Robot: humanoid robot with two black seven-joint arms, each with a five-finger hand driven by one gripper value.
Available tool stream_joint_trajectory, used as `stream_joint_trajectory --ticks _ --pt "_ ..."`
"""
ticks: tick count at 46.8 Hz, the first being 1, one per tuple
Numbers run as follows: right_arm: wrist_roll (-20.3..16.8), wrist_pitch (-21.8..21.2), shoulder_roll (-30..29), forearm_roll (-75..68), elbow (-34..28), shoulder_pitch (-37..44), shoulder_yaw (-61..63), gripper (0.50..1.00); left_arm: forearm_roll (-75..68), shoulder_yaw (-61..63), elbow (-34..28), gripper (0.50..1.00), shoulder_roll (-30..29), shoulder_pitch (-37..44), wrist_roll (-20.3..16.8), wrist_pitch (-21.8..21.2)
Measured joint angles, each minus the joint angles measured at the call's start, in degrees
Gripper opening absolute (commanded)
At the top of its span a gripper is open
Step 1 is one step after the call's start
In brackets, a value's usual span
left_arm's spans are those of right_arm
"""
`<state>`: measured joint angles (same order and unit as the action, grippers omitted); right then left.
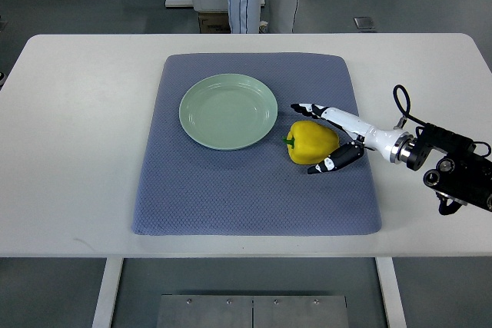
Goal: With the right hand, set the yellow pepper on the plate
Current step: 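Lower the right hand around the yellow pepper and close fingers, then lift the pepper with the right hand and carry it over the plate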
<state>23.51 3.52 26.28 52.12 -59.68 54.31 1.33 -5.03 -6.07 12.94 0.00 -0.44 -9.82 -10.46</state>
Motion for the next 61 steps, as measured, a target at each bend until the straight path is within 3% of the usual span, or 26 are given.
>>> stream_joint_trajectory --ticks 7,11,19,41,61 --pt "0.38 0.00 -0.83 0.00 1.68 -0.03 -0.10 0.841 0.00 0.00 0.02 1.000 0.00 -0.01 0.00 0.00" --pt "0.71 0.00 -1.10 0.00 2.51 -0.07 -0.10 0.747 0.00 0.00 0.03 1.000 0.00 0.00 0.02 0.00" --pt "0.80 0.00 -1.32 0.00 3.30 -0.01 -0.10 0.500 0.00 0.00 0.02 1.000 0.00 0.00 0.02 0.00" --pt "-0.18 0.16 -1.84 -0.88 4.55 3.10 3.46 0.500 0.03 0.00 0.02 1.000 0.00 0.00 0.01 0.02" --pt "-6.80 0.08 -14.43 -1.68 11.63 11.13 4.48 0.500 0.00 0.00 0.01 1.000 0.00 0.00 0.03 0.01"
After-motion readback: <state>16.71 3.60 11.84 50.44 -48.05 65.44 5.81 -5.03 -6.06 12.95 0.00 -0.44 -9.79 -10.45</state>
